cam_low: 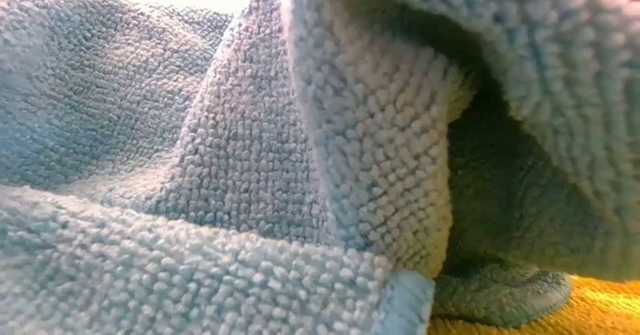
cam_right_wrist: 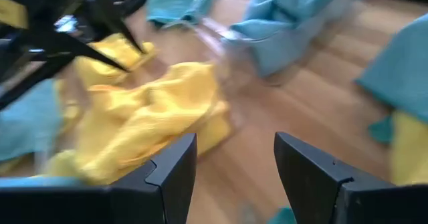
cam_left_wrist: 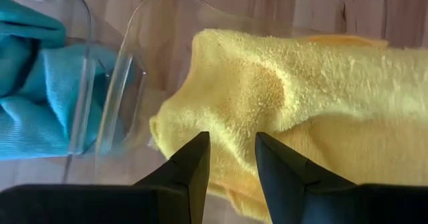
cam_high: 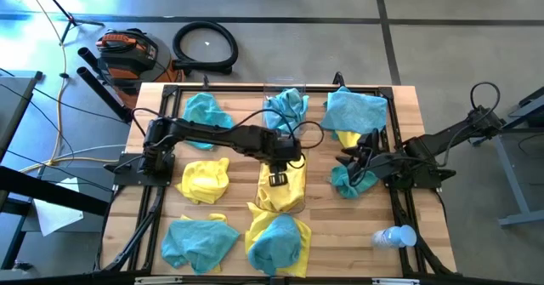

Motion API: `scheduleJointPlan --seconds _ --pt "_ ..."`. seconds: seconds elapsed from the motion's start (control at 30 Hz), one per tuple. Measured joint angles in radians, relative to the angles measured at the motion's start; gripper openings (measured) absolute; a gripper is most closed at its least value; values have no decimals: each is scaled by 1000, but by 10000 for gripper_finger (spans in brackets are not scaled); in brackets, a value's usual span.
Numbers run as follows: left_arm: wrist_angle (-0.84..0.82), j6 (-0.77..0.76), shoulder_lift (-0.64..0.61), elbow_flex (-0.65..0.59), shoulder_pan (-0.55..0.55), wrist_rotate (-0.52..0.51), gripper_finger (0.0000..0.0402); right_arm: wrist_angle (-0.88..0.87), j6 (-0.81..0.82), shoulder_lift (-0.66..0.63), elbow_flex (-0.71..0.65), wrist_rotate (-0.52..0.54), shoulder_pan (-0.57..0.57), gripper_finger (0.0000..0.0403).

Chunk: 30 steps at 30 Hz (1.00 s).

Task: Sort microfiber towel by color & place in baskets
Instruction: Put the blue towel into the top transparent bin

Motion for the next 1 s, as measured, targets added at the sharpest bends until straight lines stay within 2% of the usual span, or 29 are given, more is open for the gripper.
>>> scheduleJointPlan --seconds 0.13,0.23,0.37,0.5,0.63,0.73,0.87,1.0 --pt "-22 40 -34 -25 -16 2 110 121 -58 6 0 -90 0 197" --pt "-5 41 -95 -103 -17 17 110 212 -97 37 0 -102 10 197" --pt "82 -10 -246 -299 -20 4 110 316 -129 133 16 -101 17 197" --pt "223 -94 -445 -525 -34 -3 110 324 -140 284 124 -106 19 197" --pt "298 -179 -625 -700 -69 -11 110 204 -162 465 320 -126 43 197" --pt "305 -232 -731 -794 -107 -13 110 7 -146 606 512 -157 68 197" --pt "305 -274 -839 -881 -164 -21 110 -232 -113 794 767 -210 106 197" --pt "304 -276 -912 -943 -217 -40 110 -326 -179 971 980 -237 147 197"
